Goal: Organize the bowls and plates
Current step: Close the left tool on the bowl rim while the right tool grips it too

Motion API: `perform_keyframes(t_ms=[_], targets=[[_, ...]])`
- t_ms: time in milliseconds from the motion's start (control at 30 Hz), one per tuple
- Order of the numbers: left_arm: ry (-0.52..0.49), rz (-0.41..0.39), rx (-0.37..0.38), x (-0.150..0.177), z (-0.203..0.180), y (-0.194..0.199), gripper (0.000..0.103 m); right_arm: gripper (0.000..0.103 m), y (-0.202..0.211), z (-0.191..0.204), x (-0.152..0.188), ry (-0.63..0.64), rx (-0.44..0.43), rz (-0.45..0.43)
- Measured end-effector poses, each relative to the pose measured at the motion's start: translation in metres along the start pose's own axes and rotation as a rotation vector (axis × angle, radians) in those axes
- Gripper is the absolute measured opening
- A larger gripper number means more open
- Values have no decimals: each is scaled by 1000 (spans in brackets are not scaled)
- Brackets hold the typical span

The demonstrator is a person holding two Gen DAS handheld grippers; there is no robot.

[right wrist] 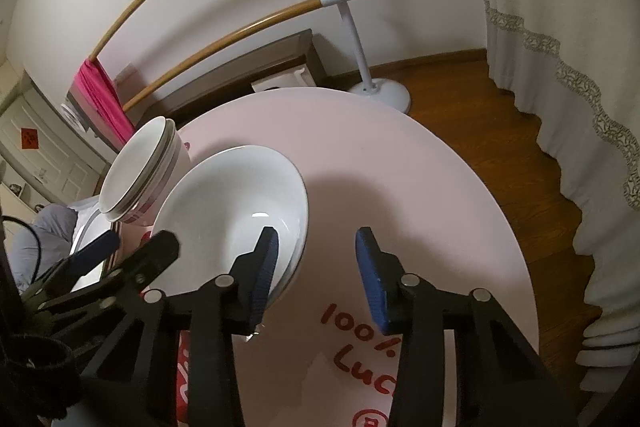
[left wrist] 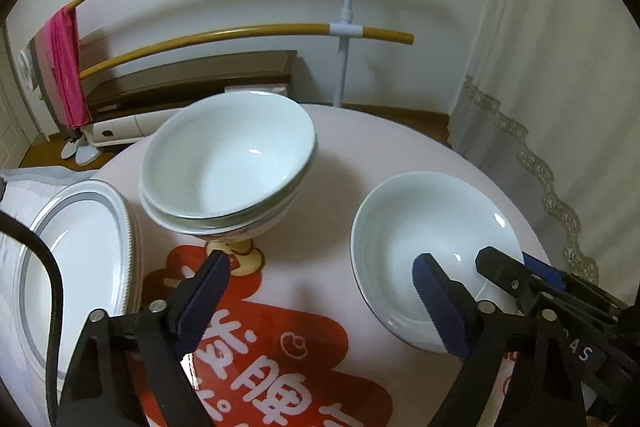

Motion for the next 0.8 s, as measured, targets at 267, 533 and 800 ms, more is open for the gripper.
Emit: perform_keyframes(t_ms=[267, 533, 800], targets=[[-2, 77, 27, -4, 4, -18, 56, 23, -1, 6, -1, 3, -27, -6], [-47, 111, 91, -4, -4, -21, 19, 15, -1, 11, -2, 5, -37, -16], [-65, 112, 105, -2, -5, -20, 13, 11, 2, 13, 0, -5, -18, -8]])
Point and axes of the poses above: each gripper's, at about its wrist camera, not at the fingertips, and y roughly against the way its jaws point, z to its left, x to its underside, the point moved 1 cm from there along -y, roughly the way its jaws point, and after that the axes turned 13 degrees about y, right-handed, at the moved point
